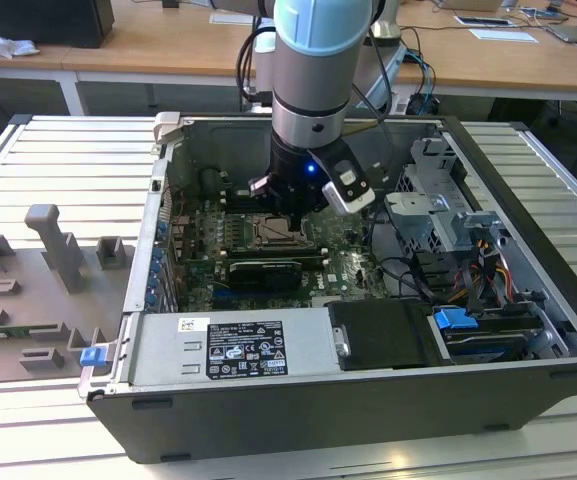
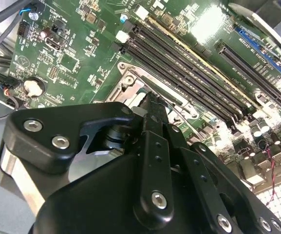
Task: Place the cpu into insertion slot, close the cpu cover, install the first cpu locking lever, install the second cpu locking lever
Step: 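Install the second cpu locking lever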
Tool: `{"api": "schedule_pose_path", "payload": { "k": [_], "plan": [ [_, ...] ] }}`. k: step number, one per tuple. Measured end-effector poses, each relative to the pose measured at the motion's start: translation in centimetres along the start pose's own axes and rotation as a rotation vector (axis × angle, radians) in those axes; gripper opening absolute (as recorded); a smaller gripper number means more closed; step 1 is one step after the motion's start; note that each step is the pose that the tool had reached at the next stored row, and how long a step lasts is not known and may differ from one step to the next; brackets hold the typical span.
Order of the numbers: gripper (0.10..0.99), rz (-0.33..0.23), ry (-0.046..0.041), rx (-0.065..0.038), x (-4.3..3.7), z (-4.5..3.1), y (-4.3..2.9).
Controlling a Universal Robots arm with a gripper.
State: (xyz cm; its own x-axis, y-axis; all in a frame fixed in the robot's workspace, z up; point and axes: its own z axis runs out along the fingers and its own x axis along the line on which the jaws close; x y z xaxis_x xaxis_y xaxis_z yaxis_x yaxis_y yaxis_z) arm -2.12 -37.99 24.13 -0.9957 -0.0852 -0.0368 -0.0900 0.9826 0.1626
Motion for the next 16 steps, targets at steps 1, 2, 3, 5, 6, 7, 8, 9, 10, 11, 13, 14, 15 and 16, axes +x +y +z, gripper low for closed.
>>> {"api": "schedule_pose_path", "payload": {
  "k": [1, 2, 3, 5, 6, 7, 8, 9, 10, 11, 13, 14, 15, 16],
  "plan": [
    [0.106, 0.000, 0.0000, 0.000, 0.00, 0.00, -0.02],
    [0.106, 0.000, 0.0001, 0.000, 0.00, -0.01, -0.03],
    [0.106, 0.000, 0.0000, 0.000, 0.00, 0.00, -0.04],
    [0.106, 0.000, 0.0000, 0.000, 0.01, 0.00, -0.07],
    [0.106, 0.000, 0.0000, 0.000, 0.01, 0.00, -0.10],
    [0.106, 0.000, 0.0000, 0.000, 0.01, 0.01, -0.12],
    [0.106, 0.000, 0.0000, 0.000, 0.02, 0.01, -0.14],
    [0.106, 0.000, 0.0000, 0.000, 0.02, 0.01, -0.16],
    [0.106, 0.000, 0.0000, 0.000, 0.03, 0.01, -0.17],
    [0.106, 0.000, 0.0001, 0.000, 0.03, 0.01, -0.17],
    [0.106, 0.000, 0.0000, 0.000, 0.05, 0.02, -0.19],
    [0.106, 0.000, 0.0000, 0.000, 0.08, 0.05, -0.21],
    [0.106, 0.000, 0.0001, 0.000, 0.10, 0.06, -0.25],
    [0.106, 0.000, 0.0001, 0.000, 0.13, 0.08, -0.30]
  ]
}}
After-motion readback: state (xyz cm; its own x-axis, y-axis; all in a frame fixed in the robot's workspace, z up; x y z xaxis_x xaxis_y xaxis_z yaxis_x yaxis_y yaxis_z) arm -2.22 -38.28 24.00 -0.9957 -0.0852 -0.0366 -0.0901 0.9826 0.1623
